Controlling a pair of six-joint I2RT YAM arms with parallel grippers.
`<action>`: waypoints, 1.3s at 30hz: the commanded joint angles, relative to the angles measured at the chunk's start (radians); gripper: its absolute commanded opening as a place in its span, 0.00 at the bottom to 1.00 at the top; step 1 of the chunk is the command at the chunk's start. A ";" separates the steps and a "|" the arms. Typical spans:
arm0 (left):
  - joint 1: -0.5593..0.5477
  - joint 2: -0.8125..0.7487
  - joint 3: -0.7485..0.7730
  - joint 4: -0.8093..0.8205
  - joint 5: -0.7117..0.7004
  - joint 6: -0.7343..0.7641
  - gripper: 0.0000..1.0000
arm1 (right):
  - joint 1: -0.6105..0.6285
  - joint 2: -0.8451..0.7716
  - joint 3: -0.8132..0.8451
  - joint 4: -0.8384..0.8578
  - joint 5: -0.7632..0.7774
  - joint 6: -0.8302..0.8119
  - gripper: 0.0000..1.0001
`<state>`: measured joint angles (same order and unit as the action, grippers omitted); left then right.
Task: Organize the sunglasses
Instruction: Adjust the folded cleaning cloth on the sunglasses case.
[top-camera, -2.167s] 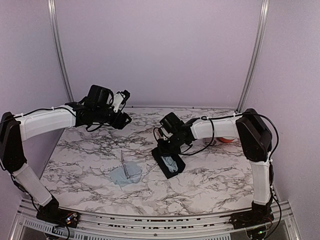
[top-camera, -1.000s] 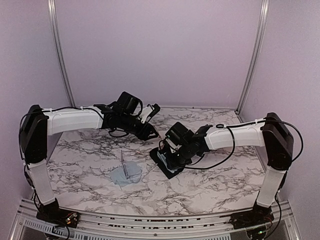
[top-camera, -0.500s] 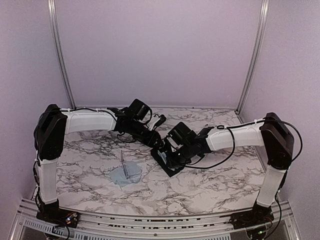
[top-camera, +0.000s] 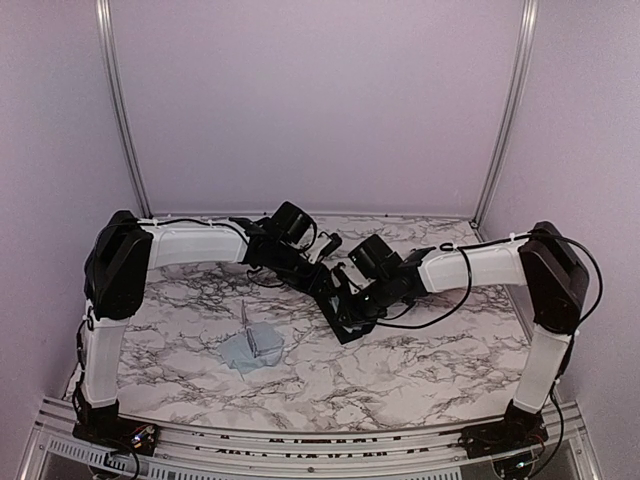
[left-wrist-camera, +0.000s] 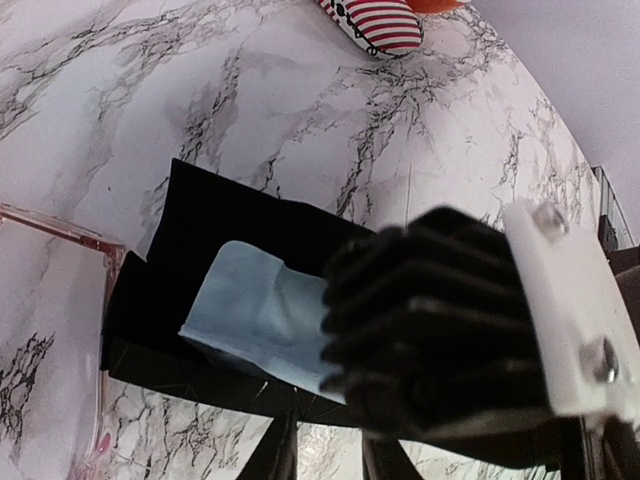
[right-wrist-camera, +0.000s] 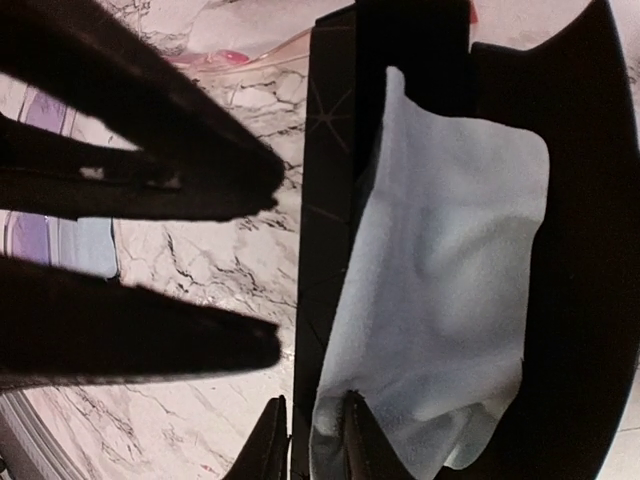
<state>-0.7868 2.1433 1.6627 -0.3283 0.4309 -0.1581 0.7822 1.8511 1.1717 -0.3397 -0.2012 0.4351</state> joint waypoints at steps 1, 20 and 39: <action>-0.006 0.031 0.074 -0.007 -0.020 -0.034 0.23 | 0.003 -0.064 0.047 -0.032 0.016 -0.012 0.23; -0.008 0.166 0.182 -0.035 -0.002 -0.034 0.15 | 0.002 -0.006 0.059 -0.072 0.115 -0.022 0.04; -0.006 0.209 0.206 -0.112 -0.159 -0.003 0.09 | 0.001 0.126 0.031 -0.037 0.076 -0.094 0.03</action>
<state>-0.7914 2.3360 1.8526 -0.3927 0.3210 -0.1757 0.7818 1.9358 1.2179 -0.3962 -0.0990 0.3889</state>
